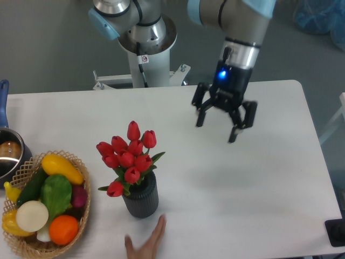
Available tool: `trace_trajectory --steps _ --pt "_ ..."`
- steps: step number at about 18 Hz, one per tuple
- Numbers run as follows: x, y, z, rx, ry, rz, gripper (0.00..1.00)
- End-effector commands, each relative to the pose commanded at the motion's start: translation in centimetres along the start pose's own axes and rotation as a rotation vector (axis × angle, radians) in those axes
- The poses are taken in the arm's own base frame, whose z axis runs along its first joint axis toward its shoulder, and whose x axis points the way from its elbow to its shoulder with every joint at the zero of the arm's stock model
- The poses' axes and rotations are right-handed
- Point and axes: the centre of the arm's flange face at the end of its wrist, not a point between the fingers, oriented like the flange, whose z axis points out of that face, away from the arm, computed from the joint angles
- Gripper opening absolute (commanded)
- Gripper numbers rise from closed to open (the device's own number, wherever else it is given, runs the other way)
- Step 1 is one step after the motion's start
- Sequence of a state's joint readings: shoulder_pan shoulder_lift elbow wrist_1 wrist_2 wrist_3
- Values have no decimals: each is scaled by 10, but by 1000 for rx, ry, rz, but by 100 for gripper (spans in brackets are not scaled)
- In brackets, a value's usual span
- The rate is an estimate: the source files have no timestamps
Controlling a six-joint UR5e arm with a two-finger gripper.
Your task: Insert the flowers into the vase
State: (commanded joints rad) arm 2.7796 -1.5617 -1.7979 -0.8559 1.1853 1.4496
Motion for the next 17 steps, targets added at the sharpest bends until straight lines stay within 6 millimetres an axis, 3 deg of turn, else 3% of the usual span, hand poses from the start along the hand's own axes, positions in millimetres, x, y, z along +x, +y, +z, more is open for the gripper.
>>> trace_trajectory --steps 7,10,13,17 --pt "-25 38 -60 -248 5 17 100" --pt "-32 72 -82 -288 49 99 100" --pt "-31 102 -98 -307 91 180 100" --pt "-27 122 -109 -313 136 222 100"
